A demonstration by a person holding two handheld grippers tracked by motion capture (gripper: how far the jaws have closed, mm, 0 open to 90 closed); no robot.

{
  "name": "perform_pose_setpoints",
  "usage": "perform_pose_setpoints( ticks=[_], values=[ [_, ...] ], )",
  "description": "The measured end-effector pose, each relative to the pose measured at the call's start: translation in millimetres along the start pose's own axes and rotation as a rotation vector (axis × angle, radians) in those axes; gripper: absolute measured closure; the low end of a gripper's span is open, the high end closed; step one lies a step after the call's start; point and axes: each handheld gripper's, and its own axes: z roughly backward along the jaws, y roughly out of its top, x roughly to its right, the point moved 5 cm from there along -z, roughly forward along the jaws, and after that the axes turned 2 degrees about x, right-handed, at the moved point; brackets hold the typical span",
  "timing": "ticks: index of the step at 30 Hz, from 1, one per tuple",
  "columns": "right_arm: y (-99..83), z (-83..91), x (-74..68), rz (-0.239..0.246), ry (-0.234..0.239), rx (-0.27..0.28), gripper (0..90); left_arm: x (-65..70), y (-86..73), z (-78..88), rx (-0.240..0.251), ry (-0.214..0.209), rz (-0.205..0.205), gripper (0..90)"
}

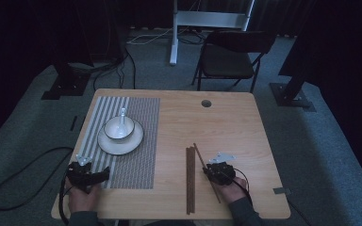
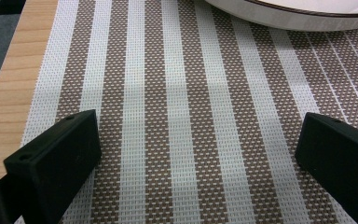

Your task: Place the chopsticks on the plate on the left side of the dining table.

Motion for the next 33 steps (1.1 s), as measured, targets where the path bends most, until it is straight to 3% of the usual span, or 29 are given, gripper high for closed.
perform_pose_setpoints(
  ticks=[3, 10, 16, 33],
  values=[
    [-1.0, 1.5, 5.8, -0.022, -0.048, -0.005, 77.1, 0.0, 0.0, 0.0, 0.0, 0.0, 0.0, 0.2],
    [-0.7, 1.0, 8.2, -0.058, -0.079, -0.001, 83.3, 0.0, 0.0, -0.1, 0.001, 0.0, 0.0, 0.2],
    [-0.1, 0.1, 8.0, -0.061, -0.113, -0.001, 84.3, 0.0, 0.0, -0.1, 0.001, 0.0, 0.0, 0.2],
    [1.2, -0.7, 9.2, -0.056, -0.141, 0.005, 85.1, 0.0, 0.0, -0.1, 0.001, 0.0, 0.0, 0.2]
  ],
)
